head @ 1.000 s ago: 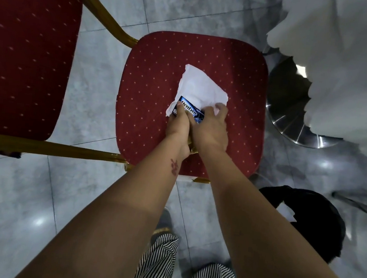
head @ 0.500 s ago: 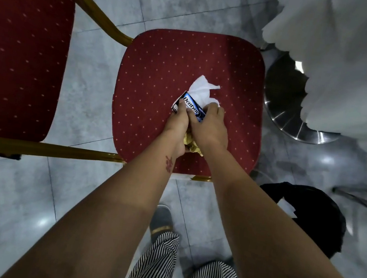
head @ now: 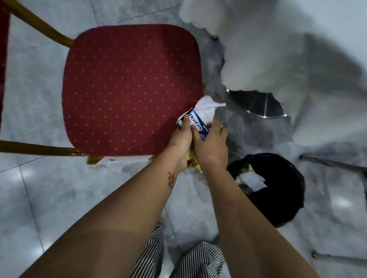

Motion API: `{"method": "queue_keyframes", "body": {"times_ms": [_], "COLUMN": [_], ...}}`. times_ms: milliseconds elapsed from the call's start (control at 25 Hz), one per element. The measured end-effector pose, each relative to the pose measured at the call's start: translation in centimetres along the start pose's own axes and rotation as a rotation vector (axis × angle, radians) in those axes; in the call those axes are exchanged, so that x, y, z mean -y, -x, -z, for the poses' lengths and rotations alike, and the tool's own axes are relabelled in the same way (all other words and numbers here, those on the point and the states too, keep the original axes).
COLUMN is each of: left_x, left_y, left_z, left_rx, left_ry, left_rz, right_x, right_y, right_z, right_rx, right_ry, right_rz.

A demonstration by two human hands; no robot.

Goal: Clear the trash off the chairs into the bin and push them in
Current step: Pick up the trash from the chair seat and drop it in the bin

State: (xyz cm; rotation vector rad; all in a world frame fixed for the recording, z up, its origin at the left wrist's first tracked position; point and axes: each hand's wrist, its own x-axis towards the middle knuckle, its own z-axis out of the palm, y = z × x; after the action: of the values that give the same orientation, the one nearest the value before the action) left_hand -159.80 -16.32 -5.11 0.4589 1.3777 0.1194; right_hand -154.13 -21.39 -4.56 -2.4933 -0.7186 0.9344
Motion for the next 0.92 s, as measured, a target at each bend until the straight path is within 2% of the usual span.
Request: {"method": "queue_keyframes", "body": {"times_ms": [480, 720, 920], "left_x": [19.1, 23.2, 24.7], "left_y": [1.5, -1.8, -6.4], "left_z": [-18.4, -23.3, -23.5], "left_rx": [0.088, 0.090, -0.046], "left_ry": [-0.177, -0.236, -0.336], "left_rz": [0.192, 0.242, 0.169], "right_x": [-25.7, -34.0, -37.9], "right_y": [3.1, -0.7, -3.8], "right_z": [9.3, 9.3, 8.7], "right_rx": [-0.029, -0.052, 0.021], "right_ry": [-0.093, -0.195, -0.295], "right_rz": [-0.260, -0.313, -0.355]}}
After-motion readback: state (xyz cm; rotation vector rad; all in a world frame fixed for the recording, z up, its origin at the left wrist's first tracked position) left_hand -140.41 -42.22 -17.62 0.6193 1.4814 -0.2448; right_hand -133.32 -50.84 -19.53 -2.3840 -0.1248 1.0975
